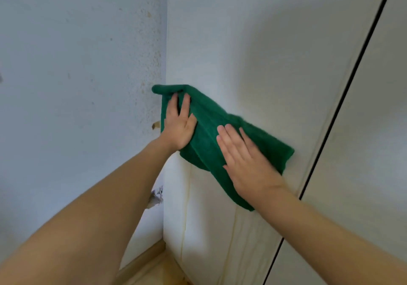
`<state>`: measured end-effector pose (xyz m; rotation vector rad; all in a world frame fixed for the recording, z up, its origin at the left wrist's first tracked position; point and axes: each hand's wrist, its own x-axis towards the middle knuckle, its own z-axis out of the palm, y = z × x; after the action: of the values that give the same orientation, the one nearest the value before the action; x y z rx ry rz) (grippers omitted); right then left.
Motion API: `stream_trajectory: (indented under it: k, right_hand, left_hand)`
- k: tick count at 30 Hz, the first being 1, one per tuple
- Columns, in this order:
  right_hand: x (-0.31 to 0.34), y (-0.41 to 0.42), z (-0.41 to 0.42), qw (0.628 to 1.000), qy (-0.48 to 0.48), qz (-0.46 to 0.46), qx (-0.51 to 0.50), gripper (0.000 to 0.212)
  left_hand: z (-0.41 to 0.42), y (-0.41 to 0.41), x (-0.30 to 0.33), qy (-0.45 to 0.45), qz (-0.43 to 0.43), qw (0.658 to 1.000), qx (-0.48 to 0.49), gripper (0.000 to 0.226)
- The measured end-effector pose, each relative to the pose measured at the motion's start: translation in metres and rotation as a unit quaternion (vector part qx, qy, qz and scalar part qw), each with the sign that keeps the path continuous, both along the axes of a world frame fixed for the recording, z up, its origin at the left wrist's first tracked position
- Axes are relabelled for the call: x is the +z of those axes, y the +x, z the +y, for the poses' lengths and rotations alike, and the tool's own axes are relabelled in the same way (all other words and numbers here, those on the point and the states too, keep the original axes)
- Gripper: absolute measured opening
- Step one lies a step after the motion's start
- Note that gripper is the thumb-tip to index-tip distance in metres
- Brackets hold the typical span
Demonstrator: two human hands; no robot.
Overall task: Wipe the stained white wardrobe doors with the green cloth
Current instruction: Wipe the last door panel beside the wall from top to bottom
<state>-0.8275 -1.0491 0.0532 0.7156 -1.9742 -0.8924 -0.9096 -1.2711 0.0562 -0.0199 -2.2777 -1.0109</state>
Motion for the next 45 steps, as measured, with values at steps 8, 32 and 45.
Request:
stream_trajectory:
  k: [8, 32, 45]
  right_hand:
    - [0.067, -0.024, -0.006, 0.985, 0.082, -0.126, 0.081, 0.08]
    - [0.03, -0.007, 0.001, 0.994, 0.086, -0.052, 0.035, 0.073]
    - [-0.015, 0.0, 0.007, 0.987, 0.096, -0.123, 0.026, 0.067]
  left_hand:
    - [0.068, 0.023, -0.084, 0.263, -0.075, 0.961, 0.041, 0.055]
    - [0.034, 0.009, -0.087, 0.157, -0.108, 0.981, 0.027, 0.06]
    - [0.082, 0.05, -0.191, 0.183, -0.154, 0.971, 0.012, 0.061]
